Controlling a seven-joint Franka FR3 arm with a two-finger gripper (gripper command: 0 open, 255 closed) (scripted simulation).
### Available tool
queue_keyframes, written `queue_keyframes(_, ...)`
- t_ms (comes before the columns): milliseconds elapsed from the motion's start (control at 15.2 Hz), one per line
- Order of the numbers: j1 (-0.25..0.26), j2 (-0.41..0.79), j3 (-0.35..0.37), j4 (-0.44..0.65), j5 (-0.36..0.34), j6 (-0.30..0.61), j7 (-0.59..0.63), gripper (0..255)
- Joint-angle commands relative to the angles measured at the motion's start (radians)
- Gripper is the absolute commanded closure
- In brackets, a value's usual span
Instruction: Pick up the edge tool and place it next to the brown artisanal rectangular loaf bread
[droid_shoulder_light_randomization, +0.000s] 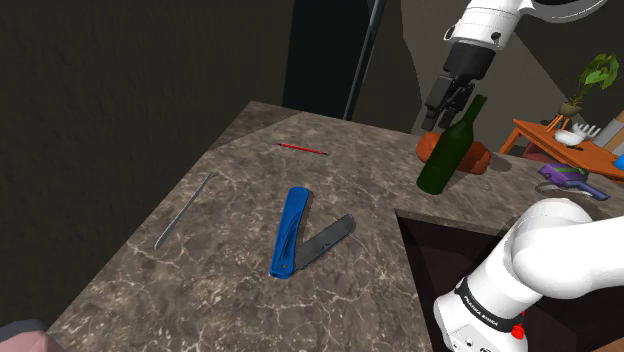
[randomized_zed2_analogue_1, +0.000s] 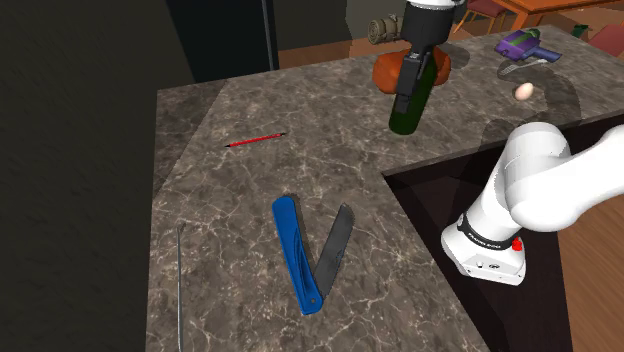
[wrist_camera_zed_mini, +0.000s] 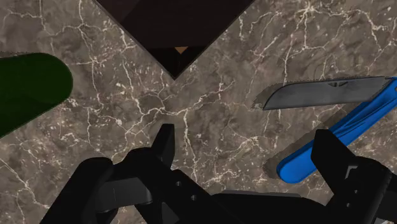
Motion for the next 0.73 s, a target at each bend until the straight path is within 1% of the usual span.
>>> queue_keyframes(0,0.0,0.0,0.0,0.0,0.0,0.0,0.0,0)
queue_keyframes(330,-0.005,-0.004,0.139,-0.093,0.082,0.112,0.208,0)
queue_keyframes(660,-0.01,0.051,0.284,-0.141,0.158,0.238,0.412,0)
